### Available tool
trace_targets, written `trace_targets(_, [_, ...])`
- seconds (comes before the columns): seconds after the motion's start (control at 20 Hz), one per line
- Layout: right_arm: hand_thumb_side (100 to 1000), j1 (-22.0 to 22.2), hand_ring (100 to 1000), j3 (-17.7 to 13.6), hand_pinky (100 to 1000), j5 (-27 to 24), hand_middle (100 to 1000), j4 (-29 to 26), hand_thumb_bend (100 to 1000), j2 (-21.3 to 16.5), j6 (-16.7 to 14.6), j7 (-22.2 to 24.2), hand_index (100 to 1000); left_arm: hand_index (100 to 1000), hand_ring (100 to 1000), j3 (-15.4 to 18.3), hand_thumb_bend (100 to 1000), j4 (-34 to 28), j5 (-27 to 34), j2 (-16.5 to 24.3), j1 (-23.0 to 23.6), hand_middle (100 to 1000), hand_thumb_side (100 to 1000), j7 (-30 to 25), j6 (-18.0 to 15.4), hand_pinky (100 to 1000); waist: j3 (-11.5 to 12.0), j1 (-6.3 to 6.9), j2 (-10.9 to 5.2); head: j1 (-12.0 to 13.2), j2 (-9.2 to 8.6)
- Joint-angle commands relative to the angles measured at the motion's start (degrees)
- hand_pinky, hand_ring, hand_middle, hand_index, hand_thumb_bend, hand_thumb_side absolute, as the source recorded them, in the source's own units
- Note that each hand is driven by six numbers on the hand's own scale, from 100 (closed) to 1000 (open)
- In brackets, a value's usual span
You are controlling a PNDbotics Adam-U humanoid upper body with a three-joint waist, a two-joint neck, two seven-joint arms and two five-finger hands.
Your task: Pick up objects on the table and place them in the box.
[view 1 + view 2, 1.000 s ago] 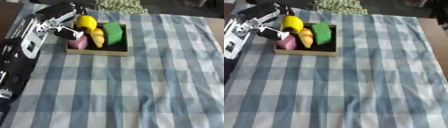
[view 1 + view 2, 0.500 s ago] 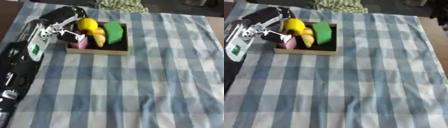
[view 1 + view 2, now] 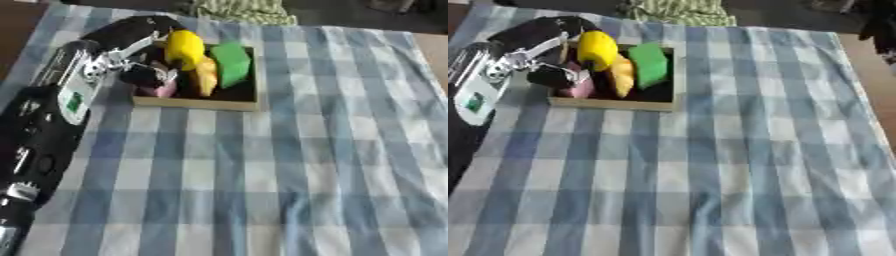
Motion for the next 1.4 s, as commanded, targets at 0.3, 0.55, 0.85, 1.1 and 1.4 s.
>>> trace_targets(0.3, [470, 0.1, 1000, -0.7, 1000, 0.1, 458, -0.1, 100, -1.0, 0.0, 0.4, 917, 981, 1000, 0.6, 353, -1.5, -3.4, 1.2, -0.9, 931, 778, -0.9, -0.8, 1000, 0.0, -0.57, -0.72, 0.0, 0.11])
trace_targets(0.55, [470, 0.3, 1000, -0.8, 1000, 0.0, 458, 0.0, 100, -0.9, 0.1, 0.5, 917, 978, 1000, 0.7, 355, -2.0, -3.0, 1.2, -0.8, 922, 642, -0.7, -1.6, 1000, 0.1, -0.61, -0.8, -0.1, 0.15])
trace_targets(0.85, [470, 0.6, 1000, -1.0, 1000, 0.1, 457, 0.2, 100, -0.7, 0.1, 0.6, 917, 971, 1000, 1.0, 209, -3.9, 0.5, 1.6, -0.5, 911, 597, -0.8, -0.7, 1000, 0.1, -0.64, -0.9, -0.1, 0.25])
trace_targets(1.1, [470, 0.9, 1000, -1.2, 1000, 0.0, 459, 0.2, 100, -0.9, 0.0, 0.5, 917, 966, 1000, 0.7, 137, -11.8, 8.7, 4.4, 0.6, 904, 470, -1.8, 0.2, 1000, 0.4, -0.53, -1.21, -0.5, 0.34])
trace_targets(1.4, [470, 1.2, 1000, -1.6, 1000, -0.2, 462, -0.3, 100, -1.5, 0.0, -0.3, 917, 968, 994, -0.6, 100, -28.8, 24.4, 12.1, 5.4, 892, 310, -1.3, 2.3, 1000, 1.2, -0.08, -1.8, -1.4, 0.56])
